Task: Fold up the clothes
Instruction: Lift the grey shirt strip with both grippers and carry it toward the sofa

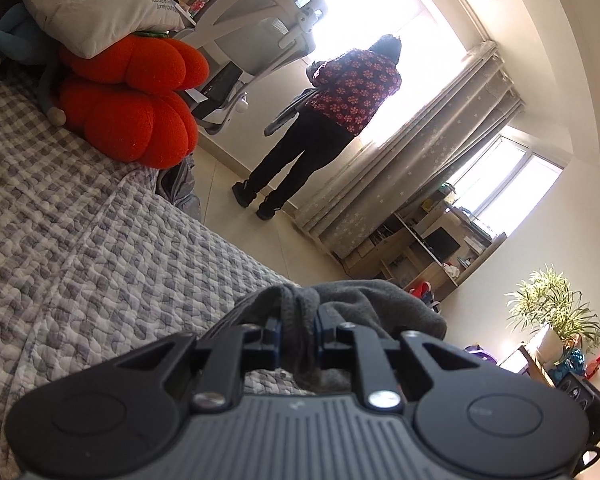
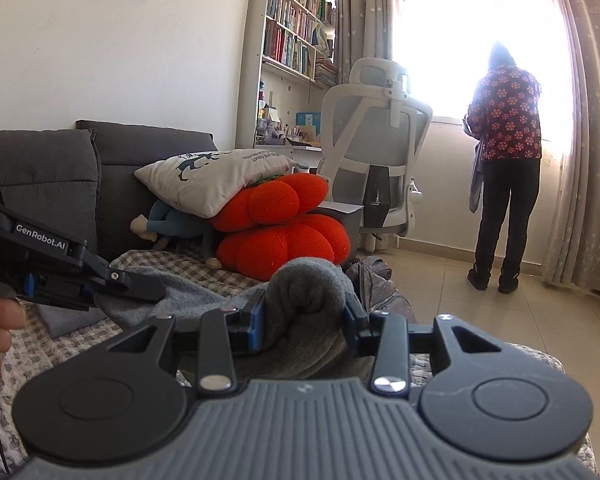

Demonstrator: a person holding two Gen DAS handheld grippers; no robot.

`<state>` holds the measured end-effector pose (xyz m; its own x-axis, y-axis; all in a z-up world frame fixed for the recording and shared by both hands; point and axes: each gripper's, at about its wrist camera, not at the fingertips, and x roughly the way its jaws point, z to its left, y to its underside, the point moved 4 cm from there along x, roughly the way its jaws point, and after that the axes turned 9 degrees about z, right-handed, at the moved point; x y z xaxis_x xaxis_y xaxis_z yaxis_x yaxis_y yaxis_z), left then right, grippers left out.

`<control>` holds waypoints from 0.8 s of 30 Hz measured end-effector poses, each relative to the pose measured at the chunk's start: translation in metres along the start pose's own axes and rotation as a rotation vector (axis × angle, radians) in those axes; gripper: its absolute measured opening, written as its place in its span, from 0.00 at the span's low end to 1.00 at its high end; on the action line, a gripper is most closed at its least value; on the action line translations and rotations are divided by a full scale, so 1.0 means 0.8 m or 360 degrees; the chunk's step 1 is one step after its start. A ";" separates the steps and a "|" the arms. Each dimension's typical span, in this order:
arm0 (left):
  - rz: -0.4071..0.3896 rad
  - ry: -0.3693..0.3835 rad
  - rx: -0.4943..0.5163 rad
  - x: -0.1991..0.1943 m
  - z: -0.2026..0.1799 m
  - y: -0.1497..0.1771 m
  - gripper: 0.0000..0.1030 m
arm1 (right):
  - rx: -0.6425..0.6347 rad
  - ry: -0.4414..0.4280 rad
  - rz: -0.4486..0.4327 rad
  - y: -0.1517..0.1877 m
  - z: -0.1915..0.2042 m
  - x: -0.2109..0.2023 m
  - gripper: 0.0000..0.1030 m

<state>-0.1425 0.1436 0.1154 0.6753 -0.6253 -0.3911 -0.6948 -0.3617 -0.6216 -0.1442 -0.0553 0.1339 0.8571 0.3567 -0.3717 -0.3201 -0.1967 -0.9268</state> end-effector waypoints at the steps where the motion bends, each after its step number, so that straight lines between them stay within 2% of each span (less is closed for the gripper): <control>1: -0.0001 -0.0003 -0.0003 -0.002 0.001 0.000 0.15 | -0.0003 -0.0003 0.0001 0.000 0.002 0.000 0.40; 18: -0.0028 -0.0064 -0.0037 -0.012 0.035 -0.017 0.15 | -0.0045 -0.0076 0.0045 -0.012 0.026 0.036 0.40; 24: -0.0099 -0.0125 -0.0071 -0.045 0.065 -0.049 0.15 | -0.0071 -0.0200 0.0051 -0.032 0.054 0.068 0.40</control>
<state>-0.1272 0.2163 0.1186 0.7337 -0.5450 -0.4058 -0.6600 -0.4297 -0.6162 -0.1065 0.0085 0.1346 0.7886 0.4607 -0.4073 -0.3255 -0.2492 -0.9121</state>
